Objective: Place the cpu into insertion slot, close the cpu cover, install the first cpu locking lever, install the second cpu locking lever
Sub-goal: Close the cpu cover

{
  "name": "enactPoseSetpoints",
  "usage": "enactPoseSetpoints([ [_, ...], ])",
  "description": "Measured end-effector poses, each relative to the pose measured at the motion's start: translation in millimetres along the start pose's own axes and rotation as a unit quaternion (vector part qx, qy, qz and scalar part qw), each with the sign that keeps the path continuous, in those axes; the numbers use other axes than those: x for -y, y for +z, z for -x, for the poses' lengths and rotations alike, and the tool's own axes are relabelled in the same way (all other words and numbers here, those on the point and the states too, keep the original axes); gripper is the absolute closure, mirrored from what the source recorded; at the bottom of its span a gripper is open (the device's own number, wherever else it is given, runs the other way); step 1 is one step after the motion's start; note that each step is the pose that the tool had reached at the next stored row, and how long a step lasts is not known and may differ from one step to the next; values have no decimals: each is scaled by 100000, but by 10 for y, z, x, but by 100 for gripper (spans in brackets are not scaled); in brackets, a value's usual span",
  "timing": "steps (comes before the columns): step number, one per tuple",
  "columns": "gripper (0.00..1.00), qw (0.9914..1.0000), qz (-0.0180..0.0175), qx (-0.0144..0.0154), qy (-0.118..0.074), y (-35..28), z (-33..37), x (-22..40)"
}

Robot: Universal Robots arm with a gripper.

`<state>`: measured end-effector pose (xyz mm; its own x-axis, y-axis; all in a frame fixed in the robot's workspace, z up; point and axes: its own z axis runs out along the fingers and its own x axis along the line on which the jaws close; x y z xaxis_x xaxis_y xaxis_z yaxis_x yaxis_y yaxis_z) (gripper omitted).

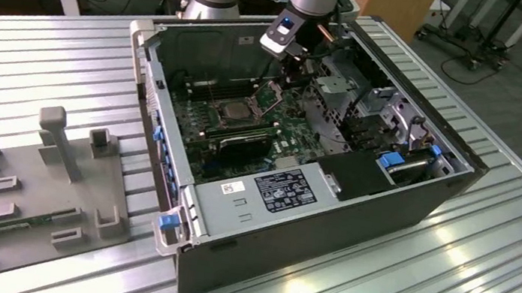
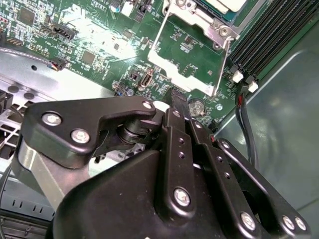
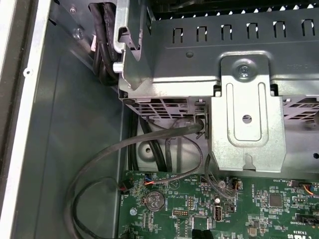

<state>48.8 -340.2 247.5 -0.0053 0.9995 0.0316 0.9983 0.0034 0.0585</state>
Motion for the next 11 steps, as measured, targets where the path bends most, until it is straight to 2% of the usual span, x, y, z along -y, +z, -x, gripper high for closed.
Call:
enactPoseSetpoints([
  [11, 89, 100000, 6, -5, -2, 13, 0, 9],
])
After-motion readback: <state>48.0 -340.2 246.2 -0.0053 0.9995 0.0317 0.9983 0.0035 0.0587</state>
